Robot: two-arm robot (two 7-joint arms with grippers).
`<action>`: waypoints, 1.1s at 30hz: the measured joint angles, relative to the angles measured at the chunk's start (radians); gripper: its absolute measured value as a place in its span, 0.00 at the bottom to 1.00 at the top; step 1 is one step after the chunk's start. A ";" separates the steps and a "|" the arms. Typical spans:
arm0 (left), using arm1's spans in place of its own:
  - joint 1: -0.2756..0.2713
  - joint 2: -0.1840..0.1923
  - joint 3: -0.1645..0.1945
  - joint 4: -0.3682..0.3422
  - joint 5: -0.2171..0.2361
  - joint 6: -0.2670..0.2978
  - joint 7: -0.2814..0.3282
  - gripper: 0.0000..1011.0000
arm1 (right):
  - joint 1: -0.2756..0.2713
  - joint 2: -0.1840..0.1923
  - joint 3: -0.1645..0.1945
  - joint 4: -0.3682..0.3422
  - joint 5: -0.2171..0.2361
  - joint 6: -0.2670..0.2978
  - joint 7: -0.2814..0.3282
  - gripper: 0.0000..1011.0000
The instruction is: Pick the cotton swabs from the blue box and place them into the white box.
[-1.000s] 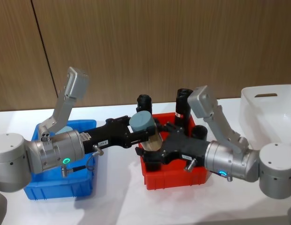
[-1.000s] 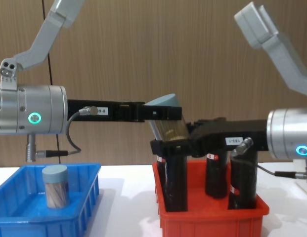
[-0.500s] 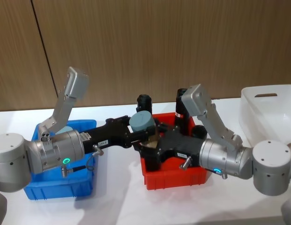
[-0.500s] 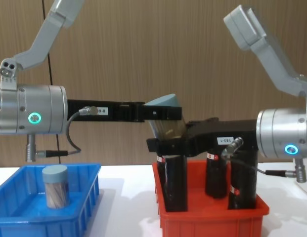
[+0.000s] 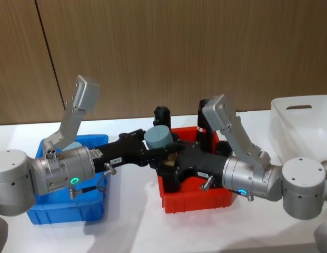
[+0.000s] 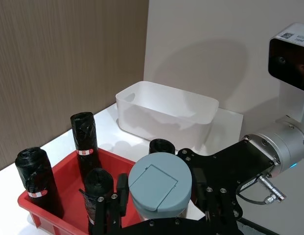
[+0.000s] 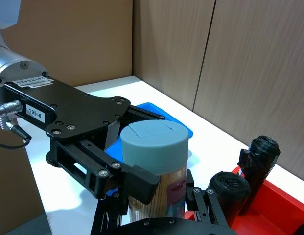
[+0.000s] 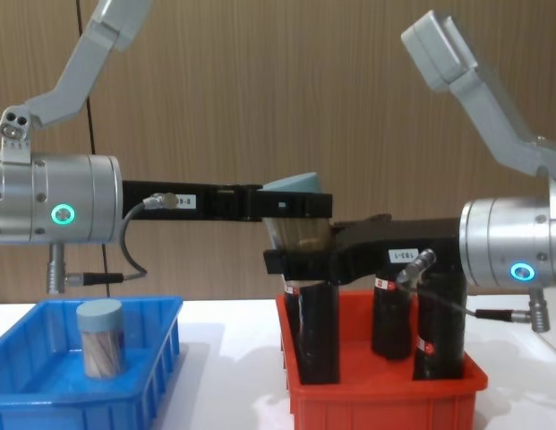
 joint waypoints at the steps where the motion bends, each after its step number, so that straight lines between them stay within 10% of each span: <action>1: 0.000 0.000 0.000 0.000 0.000 0.000 0.000 0.80 | 0.000 0.001 0.000 0.000 0.003 -0.001 0.000 0.62; 8: 0.000 0.000 0.000 0.000 0.000 0.000 0.000 0.99 | -0.001 0.003 -0.001 0.000 0.015 -0.005 0.000 0.62; 33: 0.000 0.000 0.000 0.000 0.000 0.000 0.000 0.99 | -0.062 0.105 0.080 -0.061 0.115 -0.053 -0.087 0.62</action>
